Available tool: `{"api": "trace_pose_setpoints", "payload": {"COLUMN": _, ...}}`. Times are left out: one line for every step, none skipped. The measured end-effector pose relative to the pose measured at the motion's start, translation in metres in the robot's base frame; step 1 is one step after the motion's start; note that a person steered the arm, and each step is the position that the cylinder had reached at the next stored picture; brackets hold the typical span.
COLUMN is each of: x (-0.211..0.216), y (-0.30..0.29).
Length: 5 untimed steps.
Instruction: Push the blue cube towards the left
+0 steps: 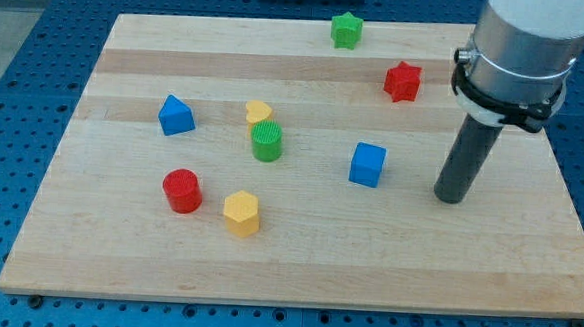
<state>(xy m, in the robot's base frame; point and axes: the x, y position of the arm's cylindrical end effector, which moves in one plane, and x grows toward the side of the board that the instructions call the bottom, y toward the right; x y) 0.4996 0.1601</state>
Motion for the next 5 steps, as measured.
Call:
{"api": "trace_pose_setpoints", "payload": {"x": -0.004, "y": 0.0}}
{"api": "trace_pose_setpoints", "payload": {"x": -0.016, "y": -0.008}}
{"api": "trace_pose_setpoints", "payload": {"x": -0.011, "y": -0.048}}
{"api": "trace_pose_setpoints", "payload": {"x": -0.013, "y": -0.073}}
{"api": "trace_pose_setpoints", "payload": {"x": -0.029, "y": -0.08}}
